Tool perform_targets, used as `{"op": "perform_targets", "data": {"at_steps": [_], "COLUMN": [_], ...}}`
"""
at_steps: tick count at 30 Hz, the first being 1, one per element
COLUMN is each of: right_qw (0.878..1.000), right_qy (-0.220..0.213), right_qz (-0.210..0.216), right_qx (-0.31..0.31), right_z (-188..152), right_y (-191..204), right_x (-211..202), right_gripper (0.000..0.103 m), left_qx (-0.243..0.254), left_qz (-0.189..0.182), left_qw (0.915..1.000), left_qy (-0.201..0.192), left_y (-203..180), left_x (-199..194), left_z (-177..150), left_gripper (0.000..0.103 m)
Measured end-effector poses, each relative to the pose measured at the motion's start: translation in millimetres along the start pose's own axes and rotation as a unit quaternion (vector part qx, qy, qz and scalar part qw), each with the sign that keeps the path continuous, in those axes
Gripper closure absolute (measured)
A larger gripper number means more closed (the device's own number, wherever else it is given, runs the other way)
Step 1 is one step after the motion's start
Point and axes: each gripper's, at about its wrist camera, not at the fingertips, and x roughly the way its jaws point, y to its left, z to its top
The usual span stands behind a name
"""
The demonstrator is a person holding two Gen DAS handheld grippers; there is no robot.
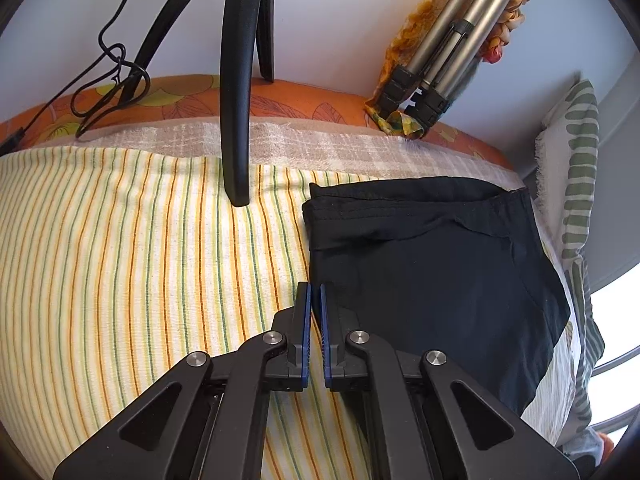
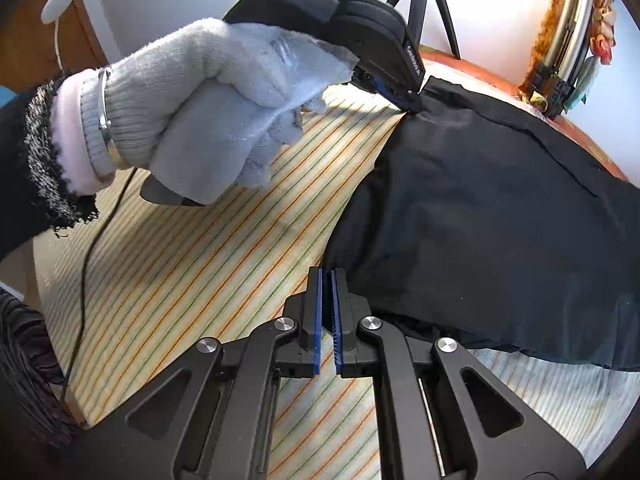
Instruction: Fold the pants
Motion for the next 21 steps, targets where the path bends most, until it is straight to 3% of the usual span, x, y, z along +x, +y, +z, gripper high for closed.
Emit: {"op": "perform_targets", "data": {"at_steps": [4, 8, 10, 11, 12, 16, 21], "right_qw": [0.999, 0.999, 0.998, 0.998, 0.997, 0.992, 0.987], "right_qy": [-0.029, -0.03, -0.031, -0.033, -0.036, -0.02, -0.006], "right_qz": [0.007, -0.018, -0.039, -0.046, -0.051, -0.09, -0.127], "right_qx": [0.018, -0.015, -0.027, -0.031, -0.036, -0.086, -0.094], "right_z": [0.3, 2.9, 6.7, 6.9, 6.2, 1.1, -1.6], "right_y": [3.3, 13.8, 16.1, 18.6, 20.9, 32.9, 31.1], "right_x": [-21.2, -17.0, -12.9, -11.2, -9.8, 7.5, 26.5], "right_gripper": [0.097, 0.096, 0.081, 0.061, 0.05, 0.05, 0.05], "left_qx": [-0.014, -0.021, -0.008, -0.003, 0.0, 0.012, 0.025], "left_qz": [-0.005, -0.017, -0.015, -0.007, -0.004, 0.001, 0.018], "left_qw": [0.9999, 0.9996, 0.9998, 1.0, 1.0, 0.9999, 0.9994], "left_qy": [0.004, 0.006, 0.007, 0.005, 0.003, -0.004, -0.015], "left_y": [6.3, 6.7, 4.6, 4.1, 4.3, 5.9, 8.9], "left_x": [1.0, -2.4, -7.8, -11.1, -15.7, -33.1, -48.6], "left_z": [2.5, -0.6, -3.5, -4.7, -5.6, -9.1, -14.0], "left_gripper": [0.1, 0.1, 0.1, 0.1, 0.1, 0.096, 0.096]}}
